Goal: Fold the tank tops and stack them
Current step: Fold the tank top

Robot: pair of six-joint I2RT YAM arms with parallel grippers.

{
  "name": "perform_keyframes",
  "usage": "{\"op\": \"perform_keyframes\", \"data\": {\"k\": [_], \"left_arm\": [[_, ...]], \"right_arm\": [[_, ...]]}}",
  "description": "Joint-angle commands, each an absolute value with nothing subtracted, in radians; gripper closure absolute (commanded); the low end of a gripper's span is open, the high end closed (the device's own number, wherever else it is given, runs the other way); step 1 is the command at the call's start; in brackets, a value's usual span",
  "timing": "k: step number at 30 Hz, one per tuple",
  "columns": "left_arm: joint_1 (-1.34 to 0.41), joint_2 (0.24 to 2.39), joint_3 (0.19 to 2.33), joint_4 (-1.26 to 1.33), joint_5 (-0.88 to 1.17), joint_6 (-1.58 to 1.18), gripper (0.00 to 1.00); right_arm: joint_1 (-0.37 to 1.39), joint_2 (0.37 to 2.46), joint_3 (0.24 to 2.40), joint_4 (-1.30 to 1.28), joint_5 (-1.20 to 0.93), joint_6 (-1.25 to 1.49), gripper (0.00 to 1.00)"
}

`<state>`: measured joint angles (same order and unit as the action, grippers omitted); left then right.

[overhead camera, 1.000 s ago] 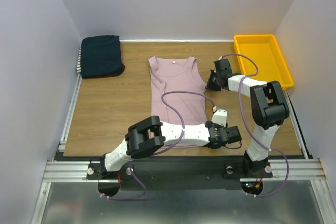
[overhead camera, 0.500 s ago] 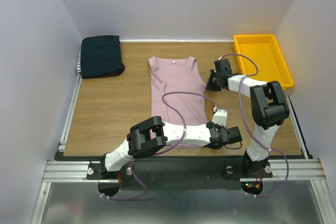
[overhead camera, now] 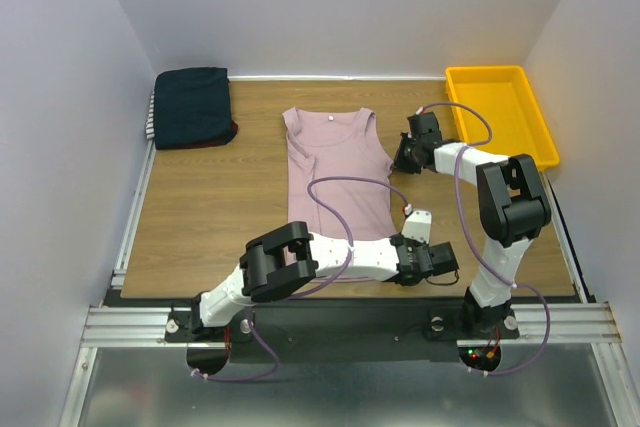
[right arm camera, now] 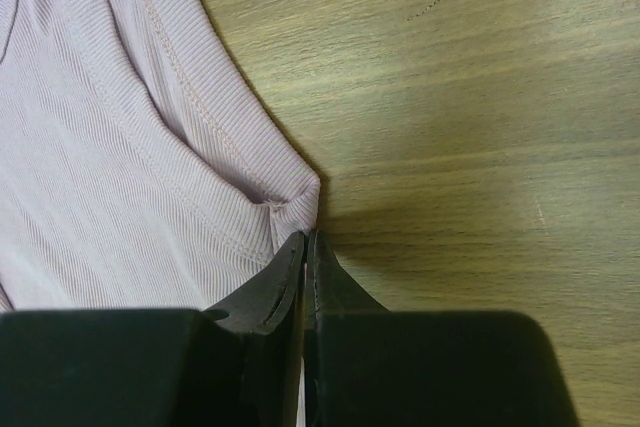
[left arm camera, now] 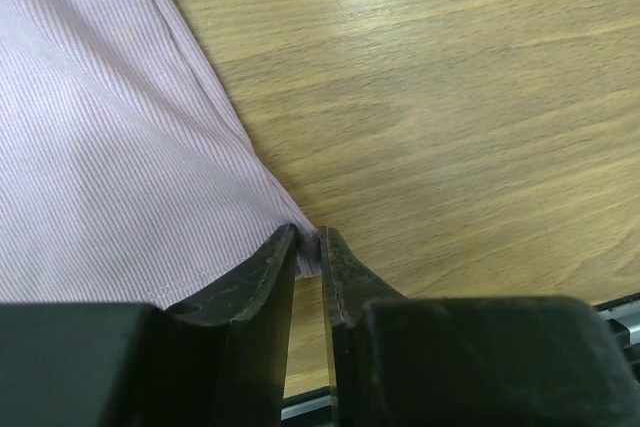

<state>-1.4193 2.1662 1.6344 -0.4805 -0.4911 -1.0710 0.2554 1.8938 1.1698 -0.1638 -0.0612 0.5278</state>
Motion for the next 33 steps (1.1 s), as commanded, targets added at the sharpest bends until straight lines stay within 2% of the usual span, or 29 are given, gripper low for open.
{"op": "perform_keyframes", "data": {"k": [1, 3, 10, 14, 16, 17, 28, 33], "left_arm": [[-1.427, 2.121, 1.644, -0.483, -0.511, -1.051, 0.70], [-1.427, 2.125, 1.651, -0.485, -0.512, -1.045, 0.67], [-1.427, 2.155, 1.689, -0.509, -0.503, -1.034, 0.68], [-1.427, 2.152, 1.689, -0.511, -0.506, -1.034, 0.81], [-1.427, 2.148, 1.689, -0.514, -0.512, -1.032, 0.91], [-1.427, 2.138, 1.687, -0.511, -0.511, -1.031, 0.99], [-1.427, 2.048, 1.626, -0.488, -0.525, -1.040, 1.00], [-1.427, 1.947, 1.516, -0.437, -0.514, -1.049, 1.00]], "right_arm": [[0.250, 1.891, 1.206, -0.141, -0.067, 0.520, 0.99], [0.252, 1.891, 1.204, -0.141, -0.064, 0.520, 0.99], [0.252, 1.896, 1.206, -0.141, -0.071, 0.519, 0.99], [0.250, 1.896, 1.207, -0.141, -0.071, 0.518, 0.99], [0.250, 1.894, 1.209, -0.141, -0.072, 0.518, 0.99], [0.252, 1.894, 1.210, -0.140, -0.074, 0.518, 0.99], [0.252, 1.888, 1.220, -0.143, -0.092, 0.518, 0.99], [0.252, 1.876, 1.232, -0.143, -0.089, 0.529, 1.00]]}}
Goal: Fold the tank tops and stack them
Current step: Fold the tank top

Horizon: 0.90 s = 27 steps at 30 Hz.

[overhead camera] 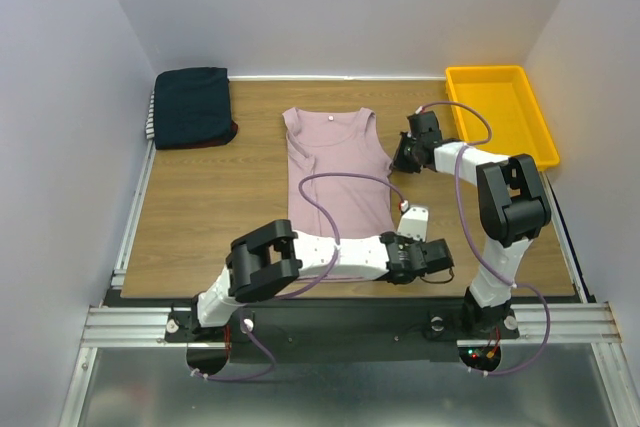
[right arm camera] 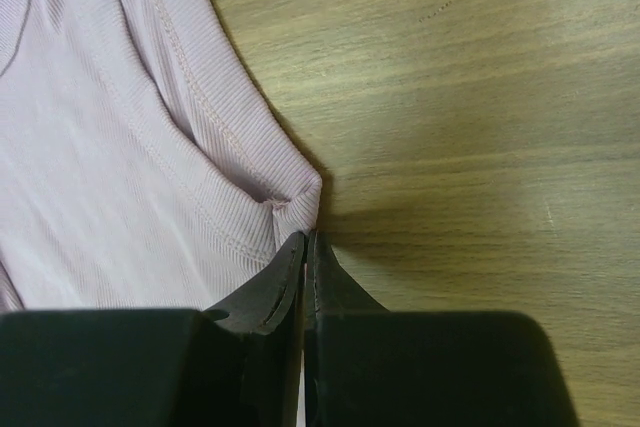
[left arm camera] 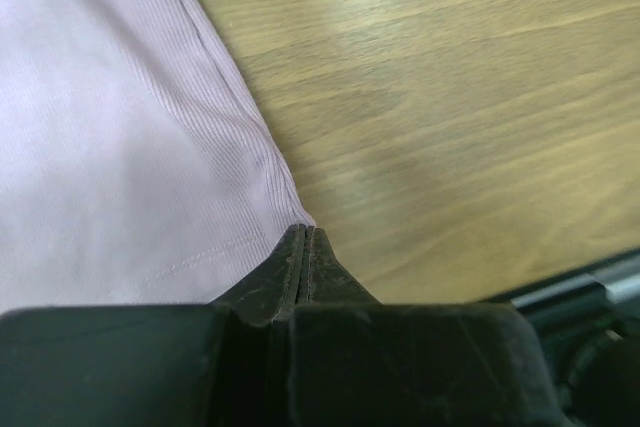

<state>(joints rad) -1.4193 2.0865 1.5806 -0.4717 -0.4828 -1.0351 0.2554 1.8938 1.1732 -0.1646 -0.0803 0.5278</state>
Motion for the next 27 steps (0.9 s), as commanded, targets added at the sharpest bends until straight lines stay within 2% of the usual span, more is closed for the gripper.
{"op": "perform_keyframes", "data": {"k": [1, 15, 27], "left_arm": [[-1.425, 1.931, 1.499, -0.430, -0.512, -1.051, 1.00], [-1.405, 1.744, 1.214, -0.339, -0.453, -1.095, 1.00], [-1.376, 1.556, 0.956, -0.302, -0.414, -1.155, 1.00]], "right_arm": [[0.252, 1.875, 1.235, -0.143, -0.087, 0.534, 1.00], [0.319, 1.882, 1.339, -0.143, -0.078, 0.595, 1.00], [0.423, 2.009, 1.473, -0.143, -0.032, 0.644, 1.00]]}}
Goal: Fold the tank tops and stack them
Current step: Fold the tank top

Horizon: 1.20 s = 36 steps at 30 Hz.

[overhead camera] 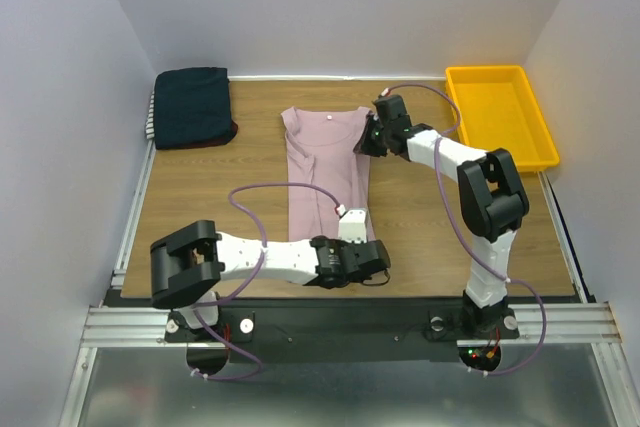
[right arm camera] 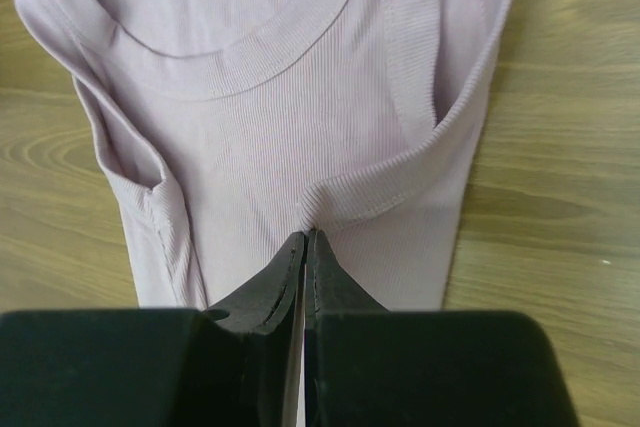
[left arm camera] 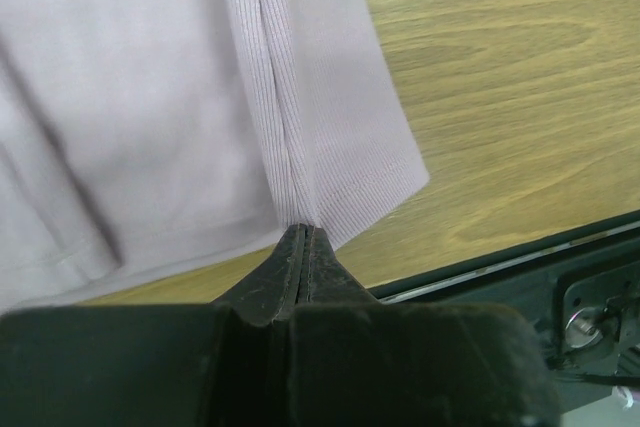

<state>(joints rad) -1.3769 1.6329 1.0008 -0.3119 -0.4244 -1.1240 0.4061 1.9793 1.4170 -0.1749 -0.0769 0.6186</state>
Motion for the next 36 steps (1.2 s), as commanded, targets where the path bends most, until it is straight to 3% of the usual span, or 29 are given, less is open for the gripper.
{"op": "perform_keyframes", "data": {"k": [1, 36], "left_arm": [[-1.376, 1.545, 0.947, -0.302, -0.410, -1.157, 1.00], [-1.304, 1.325, 0.666, -0.275, -0.313, -1.241, 1.00]], "right_arm": [[0.432, 2.017, 1.486, -0.143, -0.032, 0.647, 1.00], [0.515, 2.169, 1.651, -0.146, -0.009, 0.670, 1.00]]}}
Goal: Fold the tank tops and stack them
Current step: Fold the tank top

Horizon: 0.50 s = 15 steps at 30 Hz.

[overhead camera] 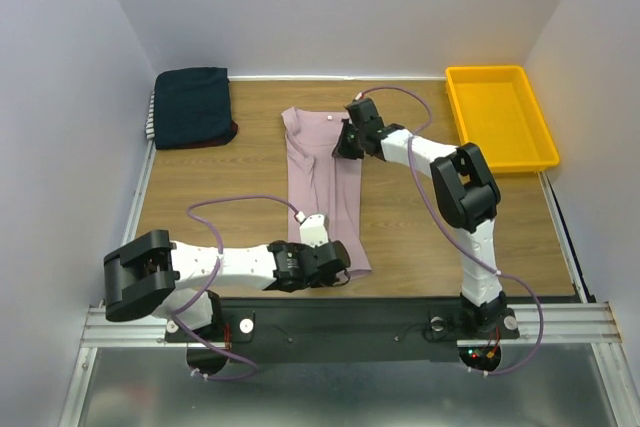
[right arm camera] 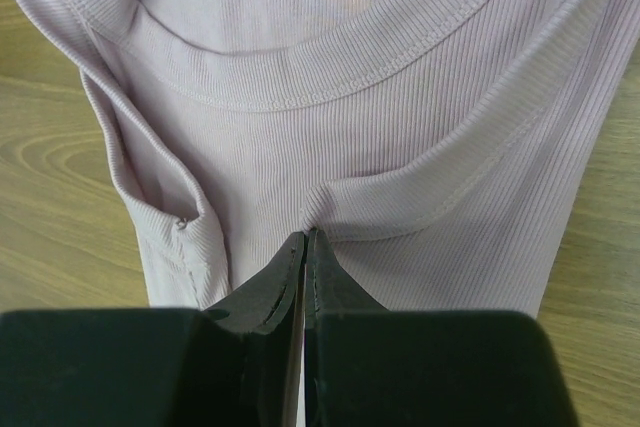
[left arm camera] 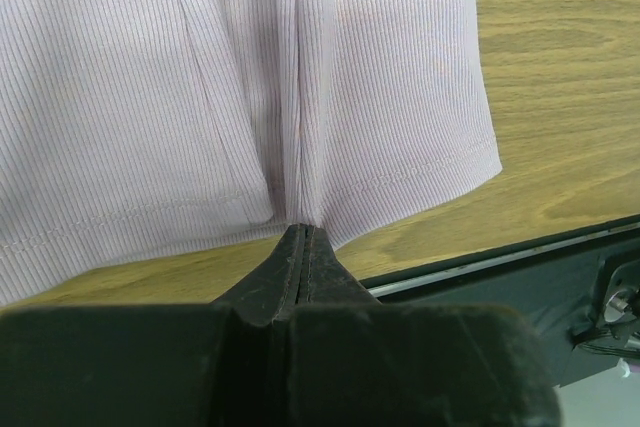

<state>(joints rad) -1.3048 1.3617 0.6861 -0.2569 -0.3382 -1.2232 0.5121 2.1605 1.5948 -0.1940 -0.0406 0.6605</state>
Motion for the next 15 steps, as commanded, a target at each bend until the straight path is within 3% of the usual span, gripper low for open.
{"op": "perform_keyframes", "data": {"k": [1, 6, 9, 11, 12, 13, 15], "left_arm": [[-1.301, 1.325, 0.664, -0.276, -0.313, -1.241, 1.00], [-1.295, 1.319, 0.660, -0.270, -0.310, -1.229, 1.00], [-1.292, 1.310, 0.667, -0.270, -0.313, -1.213, 0.99], [-1.292, 1.280, 0.684, -0.299, -0.337, -1.204, 0.88], [-1.292, 1.269, 0.690, -0.305, -0.345, -1.204, 0.82], [-1.292, 1.255, 0.693, -0.310, -0.350, -1.198, 0.77], [-1.284, 1.211, 0.709, -0.319, -0.365, -1.192, 0.66]], "right_arm": [[0.515, 2.171, 1.651, -0.146, -0.009, 0.670, 0.99], [0.517, 2.177, 1.661, -0.144, -0.011, 0.667, 0.99], [0.517, 2.180, 1.669, -0.146, -0.017, 0.663, 0.94], [0.517, 2.181, 1.675, -0.143, -0.024, 0.655, 0.77], [0.518, 2.181, 1.678, -0.143, -0.032, 0.655, 0.77], [0.518, 2.183, 1.683, -0.144, -0.038, 0.652, 0.67], [0.520, 2.180, 1.692, -0.144, -0.051, 0.644, 0.57]]}}
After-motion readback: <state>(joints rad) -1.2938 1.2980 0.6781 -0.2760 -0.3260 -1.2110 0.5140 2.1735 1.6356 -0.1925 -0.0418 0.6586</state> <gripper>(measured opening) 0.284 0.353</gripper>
